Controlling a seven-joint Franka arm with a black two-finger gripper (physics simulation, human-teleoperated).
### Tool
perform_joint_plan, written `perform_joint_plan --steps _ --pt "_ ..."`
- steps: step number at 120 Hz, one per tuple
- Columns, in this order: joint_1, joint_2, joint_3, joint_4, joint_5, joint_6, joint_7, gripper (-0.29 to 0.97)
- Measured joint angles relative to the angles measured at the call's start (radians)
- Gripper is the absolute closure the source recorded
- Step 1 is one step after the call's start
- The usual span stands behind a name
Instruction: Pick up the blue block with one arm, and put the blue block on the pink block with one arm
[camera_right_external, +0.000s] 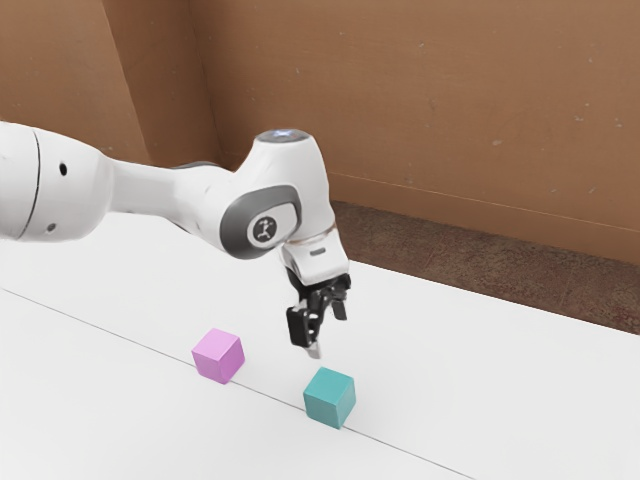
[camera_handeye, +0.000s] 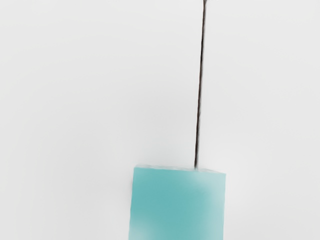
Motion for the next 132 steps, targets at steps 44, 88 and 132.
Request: perform_joint_plan --steps 44,88,132 --pt "-0.007 0.092 0.0 -0.077 0.015 0.129 0.164 0.0" --pt "-0.007 0.117 0.0 -0.127 0.01 0.249 0.173 0.0" --pt "-0.007 0.2 0.0 -0.125 0.011 0.311 0.172 0.0"
